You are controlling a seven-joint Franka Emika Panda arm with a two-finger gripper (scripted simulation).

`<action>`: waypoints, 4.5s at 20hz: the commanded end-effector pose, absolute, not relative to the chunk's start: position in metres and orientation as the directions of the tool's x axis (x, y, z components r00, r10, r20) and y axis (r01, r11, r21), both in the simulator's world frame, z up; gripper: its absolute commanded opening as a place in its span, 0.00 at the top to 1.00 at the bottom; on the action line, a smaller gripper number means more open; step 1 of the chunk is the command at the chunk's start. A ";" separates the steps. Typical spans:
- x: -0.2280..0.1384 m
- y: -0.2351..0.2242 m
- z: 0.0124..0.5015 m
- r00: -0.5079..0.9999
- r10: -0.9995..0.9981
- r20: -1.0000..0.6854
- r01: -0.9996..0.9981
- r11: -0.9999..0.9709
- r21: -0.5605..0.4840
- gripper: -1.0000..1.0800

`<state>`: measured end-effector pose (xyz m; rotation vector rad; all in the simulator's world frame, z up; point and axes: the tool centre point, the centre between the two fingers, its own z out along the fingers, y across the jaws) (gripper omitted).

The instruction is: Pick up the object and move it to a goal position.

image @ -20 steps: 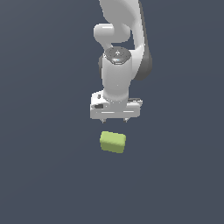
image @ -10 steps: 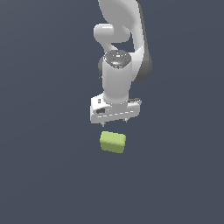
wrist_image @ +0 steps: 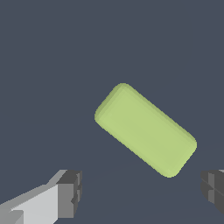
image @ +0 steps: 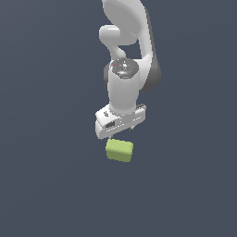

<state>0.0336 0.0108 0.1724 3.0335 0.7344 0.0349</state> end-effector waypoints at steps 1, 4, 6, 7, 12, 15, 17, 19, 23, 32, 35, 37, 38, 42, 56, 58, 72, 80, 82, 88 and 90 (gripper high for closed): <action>0.036 0.011 0.170 0.855 0.518 0.013 0.517 -0.855 0.025 0.04; 0.039 0.010 0.168 0.811 0.585 0.009 0.585 -0.811 0.024 0.04; 0.041 0.010 0.166 0.778 0.628 0.006 0.628 -0.778 0.023 0.04; 0.042 0.010 0.165 0.761 0.649 0.005 0.648 -0.761 0.022 0.04; 0.047 0.009 0.161 0.668 0.744 0.000 0.744 -0.668 0.018 0.04; 0.050 0.009 0.159 0.606 0.795 -0.002 0.795 -0.606 0.016 0.04; 0.052 0.009 0.157 0.563 0.827 -0.003 0.826 -0.563 0.014 0.04; 0.054 0.008 0.156 0.518 0.855 -0.004 0.855 -0.518 0.012 0.04; 0.058 0.007 0.153 0.425 0.905 -0.004 0.905 -0.425 0.008 0.04; 0.064 0.005 0.148 0.262 0.965 -0.002 0.965 -0.262 0.002 0.04; 0.066 0.005 0.147 0.229 0.973 -0.001 0.973 -0.229 0.001 0.04; 0.066 0.005 0.146 0.214 0.977 0.000 0.977 -0.214 0.000 0.04; 0.066 0.005 0.146 0.208 0.978 0.000 0.978 -0.208 0.000 0.04; 0.067 0.005 0.146 0.197 0.980 0.000 0.980 -0.197 0.000 0.04; 0.065 0.005 0.097 0.197 0.980 0.000 0.980 -0.197 0.000 0.04; 0.066 0.005 0.095 0.197 0.980 0.000 0.980 -0.197 0.000 0.04; 0.066 0.005 0.095 0.197 0.980 0.000 0.980 -0.197 -0.001 1.00; 0.058 0.007 0.097 0.197 0.980 0.000 0.980 -0.197 -0.001 1.00; 0.052 0.009 0.097 0.197 0.980 0.000 0.980 -0.197 -0.001 1.00; 0.029 0.016 0.101 0.198 0.980 -0.001 0.980 -0.198 0.000 1.00; 0.019 0.019 0.103 0.198 0.980 -0.001 0.980 -0.198 0.000 1.00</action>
